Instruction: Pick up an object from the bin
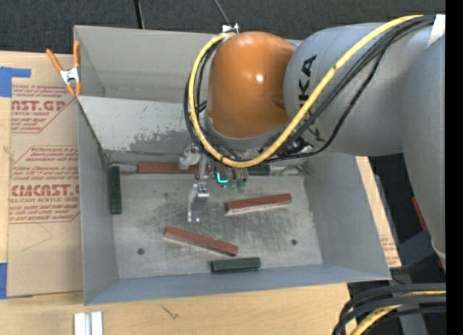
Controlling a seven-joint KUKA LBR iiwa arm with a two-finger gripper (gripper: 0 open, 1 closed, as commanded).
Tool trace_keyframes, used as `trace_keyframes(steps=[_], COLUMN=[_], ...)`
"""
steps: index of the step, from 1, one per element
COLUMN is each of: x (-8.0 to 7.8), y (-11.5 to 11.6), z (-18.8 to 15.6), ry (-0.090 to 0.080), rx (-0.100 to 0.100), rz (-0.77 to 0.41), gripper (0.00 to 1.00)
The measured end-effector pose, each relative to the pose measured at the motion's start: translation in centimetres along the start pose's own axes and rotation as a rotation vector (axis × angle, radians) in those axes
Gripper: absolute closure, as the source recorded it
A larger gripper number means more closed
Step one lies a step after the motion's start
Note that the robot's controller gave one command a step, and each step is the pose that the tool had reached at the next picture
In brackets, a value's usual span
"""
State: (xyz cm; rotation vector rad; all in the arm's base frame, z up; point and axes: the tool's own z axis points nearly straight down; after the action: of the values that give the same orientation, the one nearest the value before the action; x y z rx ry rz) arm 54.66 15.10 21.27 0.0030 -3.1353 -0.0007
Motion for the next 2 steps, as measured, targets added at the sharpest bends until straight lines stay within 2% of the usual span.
trace_keyframes(steps=[1, 2], x=[-0.2, 1.3], y=[-0.1, -1.6], z=[-0.4, 6.1], ry=[-0.007, -0.011], rx=[-0.001, -0.002], rz=[0.001, 0.025], gripper=[0.0, 0.0])
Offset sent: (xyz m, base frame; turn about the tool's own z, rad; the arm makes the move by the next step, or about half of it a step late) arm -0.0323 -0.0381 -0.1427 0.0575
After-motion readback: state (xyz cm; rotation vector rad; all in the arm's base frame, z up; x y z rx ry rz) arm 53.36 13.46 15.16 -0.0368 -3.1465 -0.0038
